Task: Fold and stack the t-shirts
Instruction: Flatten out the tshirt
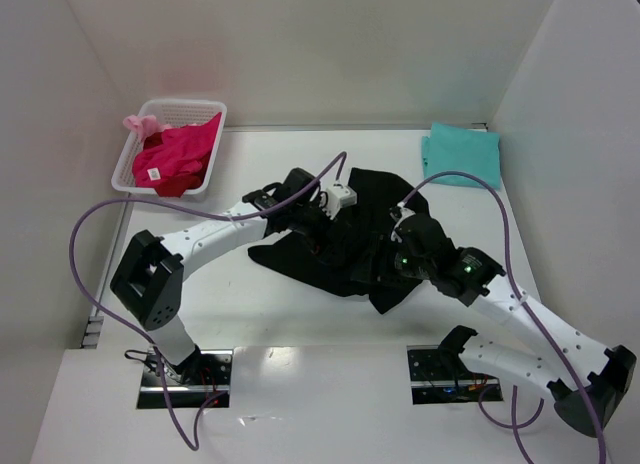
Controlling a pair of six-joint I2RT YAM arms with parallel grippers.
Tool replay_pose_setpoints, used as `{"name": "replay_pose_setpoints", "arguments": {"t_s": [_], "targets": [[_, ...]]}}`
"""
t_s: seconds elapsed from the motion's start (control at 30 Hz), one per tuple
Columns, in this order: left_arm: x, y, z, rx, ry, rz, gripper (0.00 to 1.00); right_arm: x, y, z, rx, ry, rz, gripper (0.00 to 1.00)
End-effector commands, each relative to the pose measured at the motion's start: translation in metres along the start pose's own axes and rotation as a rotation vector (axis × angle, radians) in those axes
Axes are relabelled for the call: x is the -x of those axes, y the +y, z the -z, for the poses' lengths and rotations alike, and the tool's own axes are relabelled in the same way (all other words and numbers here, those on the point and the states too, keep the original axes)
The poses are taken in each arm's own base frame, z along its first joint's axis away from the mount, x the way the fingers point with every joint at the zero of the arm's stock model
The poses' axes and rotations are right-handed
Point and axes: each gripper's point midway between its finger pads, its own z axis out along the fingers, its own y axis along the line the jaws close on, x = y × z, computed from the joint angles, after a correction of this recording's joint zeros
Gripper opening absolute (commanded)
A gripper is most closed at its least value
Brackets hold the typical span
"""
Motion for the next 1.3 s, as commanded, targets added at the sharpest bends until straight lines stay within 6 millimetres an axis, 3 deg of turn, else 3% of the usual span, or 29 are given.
{"name": "replay_pose_setpoints", "arguments": {"t_s": [0.0,0.23,0.37,0.43,0.47,0.53,0.57,0.6,0.63,0.67,0.7,0.77,0.83,0.87,0.9,0.93,1.0,1.03,1.07,1.1,1.13,1.17,1.23,1.27], "targets": [[-0.007,-0.014,-0.025,-0.061,0.014,-0.034,1.00,0.042,0.006,0.033,-0.030,-0.227,-0.012,0.65],[-0.021,-0.033,-0.052,-0.176,0.083,-0.046,1.00,0.053,0.004,0.053,-0.026,-0.330,-0.037,0.66],[-0.032,-0.045,-0.064,-0.208,0.126,-0.065,0.91,0.056,-0.002,0.054,-0.054,-0.348,-0.041,0.67],[-0.032,-0.043,-0.065,-0.196,0.126,-0.066,0.79,0.058,-0.004,0.054,-0.067,-0.362,-0.043,0.67],[-0.028,-0.038,-0.065,-0.164,0.119,-0.072,0.64,0.060,-0.006,0.055,-0.077,-0.374,-0.044,0.67],[-0.015,-0.033,-0.059,-0.107,0.077,-0.073,0.43,0.068,-0.003,0.060,-0.071,-0.414,-0.059,0.67],[0.002,-0.028,-0.048,-0.035,0.018,-0.091,0.34,0.072,-0.002,0.064,-0.072,-0.435,-0.073,0.67],[0.017,-0.024,-0.040,0.019,-0.026,-0.081,0.19,0.077,-0.001,0.065,-0.068,-0.457,-0.076,0.67],[0.041,-0.025,-0.019,0.079,-0.107,-0.093,0.10,0.084,0.003,0.072,-0.058,-0.498,-0.080,0.69],[0.059,-0.006,-0.001,0.217,-0.168,-0.079,0.00,0.090,0.006,0.074,-0.044,-0.525,-0.083,0.70],[0.076,-0.005,0.015,0.266,-0.226,-0.072,0.00,0.094,0.007,0.075,-0.043,-0.542,-0.086,0.70],[0.132,-0.001,0.081,0.384,-0.417,-0.066,0.00,0.099,0.006,0.077,-0.043,-0.576,-0.091,0.74],[0.166,0.013,0.138,0.527,-0.548,-0.030,0.00,0.107,0.009,0.069,-0.039,-0.595,-0.094,0.78],[0.181,0.011,0.158,0.550,-0.589,-0.050,0.00,0.108,0.009,0.063,-0.041,-0.597,-0.077,0.81],[0.217,-0.008,0.203,0.565,-0.709,-0.079,0.00,0.109,0.012,0.057,-0.023,-0.591,-0.074,0.83],[0.226,-0.004,0.214,0.616,-0.708,-0.105,0.00,0.120,0.024,0.058,0.020,-0.630,-0.065,0.84],[0.257,-0.012,0.252,0.677,-0.788,-0.125,0.00,0.126,0.022,0.039,0.004,-0.624,-0.030,0.90],[0.266,-0.013,0.265,0.706,-0.807,-0.141,0.00,0.135,0.031,0.037,0.029,-0.650,-0.019,1.00],[0.272,-0.007,0.263,0.734,-0.803,-0.139,0.00,0.135,0.030,0.023,0.012,-0.626,0.030,1.00],[0.278,-0.014,0.283,0.750,-0.840,-0.144,0.00,0.140,0.033,0.018,0.013,-0.634,0.052,1.00],[0.279,-0.004,0.280,0.797,-0.815,-0.122,0.00,0.145,0.038,0.017,0.023,-0.648,0.066,1.00],[0.292,-0.017,0.309,0.798,-0.894,-0.123,0.00,0.154,0.043,0.013,0.032,-0.675,0.075,1.00],[0.297,-0.012,0.313,0.837,-0.893,-0.104,0.00,0.165,0.050,0.017,0.048,-0.726,0.108,1.00],[0.303,-0.021,0.333,0.840,-0.949,-0.100,0.00,0.175,0.060,0.019,0.081,-0.766,0.120,1.00]]}}
